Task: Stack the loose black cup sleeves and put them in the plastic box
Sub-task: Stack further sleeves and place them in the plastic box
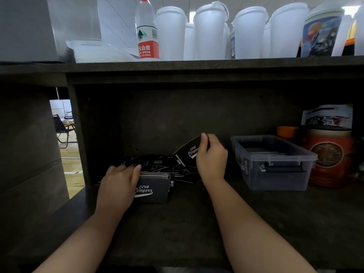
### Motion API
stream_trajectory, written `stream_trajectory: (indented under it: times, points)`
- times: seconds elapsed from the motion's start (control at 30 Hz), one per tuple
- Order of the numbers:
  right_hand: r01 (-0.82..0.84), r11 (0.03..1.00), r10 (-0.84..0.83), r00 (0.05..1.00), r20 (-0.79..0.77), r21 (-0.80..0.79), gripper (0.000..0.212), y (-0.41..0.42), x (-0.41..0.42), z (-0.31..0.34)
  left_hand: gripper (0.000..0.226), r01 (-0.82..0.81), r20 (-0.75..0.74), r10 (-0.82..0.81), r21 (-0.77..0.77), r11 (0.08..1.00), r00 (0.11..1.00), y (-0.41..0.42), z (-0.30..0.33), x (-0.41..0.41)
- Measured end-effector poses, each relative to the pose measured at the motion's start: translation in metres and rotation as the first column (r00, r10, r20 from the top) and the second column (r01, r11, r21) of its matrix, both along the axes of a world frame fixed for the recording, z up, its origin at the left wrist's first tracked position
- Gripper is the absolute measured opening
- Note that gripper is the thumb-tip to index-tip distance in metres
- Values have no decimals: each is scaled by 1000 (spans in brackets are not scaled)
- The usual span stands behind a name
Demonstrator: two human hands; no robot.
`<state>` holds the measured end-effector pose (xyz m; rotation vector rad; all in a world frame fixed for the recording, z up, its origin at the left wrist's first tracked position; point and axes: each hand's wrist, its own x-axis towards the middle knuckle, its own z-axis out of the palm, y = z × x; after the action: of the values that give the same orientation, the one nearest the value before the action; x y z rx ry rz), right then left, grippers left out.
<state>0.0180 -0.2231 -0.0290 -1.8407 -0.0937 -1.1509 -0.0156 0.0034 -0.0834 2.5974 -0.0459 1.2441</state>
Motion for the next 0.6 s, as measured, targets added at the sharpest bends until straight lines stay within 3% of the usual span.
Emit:
stream_trajectory:
  times: [0.1,0.2,0.4,0.53,0.6]
  points:
    - [-156,953,180,981,-70,261,23,-3,3,1,39,15,-15,-15,-2,1000,1000,0,1,-1]
    - [-271,824,427,874,-233,497,27,1,8,-6,48,-15,-91,19,44,999,996,-4,2,-4]
    - [-398,785,584,732,-352,474,27,8,10,-10,65,-11,-127,11,-3,1000,992,-5,4,-6]
    - [-537,712,697,456,-554,453,24,17,1,-10,80,14,-73,-21,-91,996,997,-7,3,-7]
    - [-560,670,730,375,-572,488,26,20,0,-10,88,10,-32,-13,-85,996,999,-7,1,-6]
